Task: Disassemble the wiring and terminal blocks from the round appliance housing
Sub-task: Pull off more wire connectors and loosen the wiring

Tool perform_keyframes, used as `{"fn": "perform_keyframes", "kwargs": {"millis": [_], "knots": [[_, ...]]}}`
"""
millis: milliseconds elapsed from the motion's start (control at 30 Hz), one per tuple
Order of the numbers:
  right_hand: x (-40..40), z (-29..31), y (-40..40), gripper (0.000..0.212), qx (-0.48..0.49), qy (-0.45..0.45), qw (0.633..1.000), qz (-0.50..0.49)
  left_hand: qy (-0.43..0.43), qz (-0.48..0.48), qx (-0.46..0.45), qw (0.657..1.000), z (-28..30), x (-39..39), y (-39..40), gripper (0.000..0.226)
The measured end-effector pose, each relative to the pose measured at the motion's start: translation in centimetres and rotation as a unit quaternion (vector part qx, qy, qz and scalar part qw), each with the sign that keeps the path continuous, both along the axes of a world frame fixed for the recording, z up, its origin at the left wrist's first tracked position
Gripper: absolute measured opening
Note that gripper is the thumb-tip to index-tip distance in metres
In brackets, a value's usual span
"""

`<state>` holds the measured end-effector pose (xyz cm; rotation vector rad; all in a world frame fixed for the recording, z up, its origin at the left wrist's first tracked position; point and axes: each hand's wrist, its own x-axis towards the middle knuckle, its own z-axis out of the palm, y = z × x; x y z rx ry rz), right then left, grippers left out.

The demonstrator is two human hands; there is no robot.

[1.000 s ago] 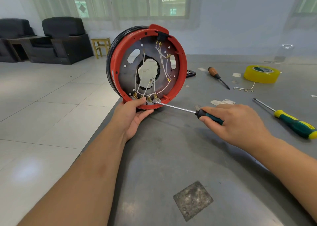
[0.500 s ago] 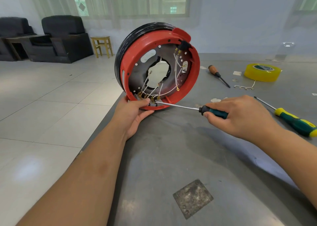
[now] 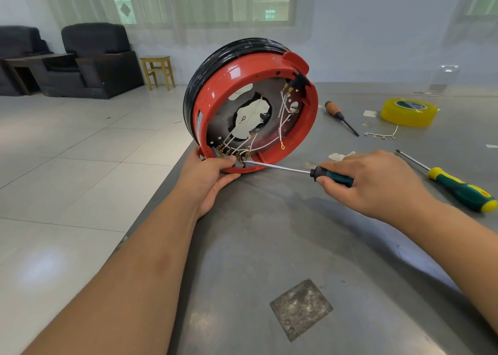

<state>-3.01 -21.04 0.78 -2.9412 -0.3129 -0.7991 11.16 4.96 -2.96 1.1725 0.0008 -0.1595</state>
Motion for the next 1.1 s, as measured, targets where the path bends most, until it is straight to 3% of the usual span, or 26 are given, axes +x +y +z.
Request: {"fn": "perform_keyframes", "kwargs": {"millis": [400,633,1100], "knots": [[0.0,-1.7,1.6,0.038,-0.007,-0.037,0.999,-0.011,0.032,0.012,-0.068,0.997,0.2,0.0,0.4,0.026],[0.0,-2.2,2.4,0.032,0.003,-0.068,0.998,-0.013,0.048,0.020,-0.106,0.993,0.1,0.2,0.6,0.039],[0.0,-2.4,3.1,0.045,0.052,-0.004,0.999,-0.015,0.061,0.032,-0.139,0.988,0.1,0.1,0.8,0.041]]}}
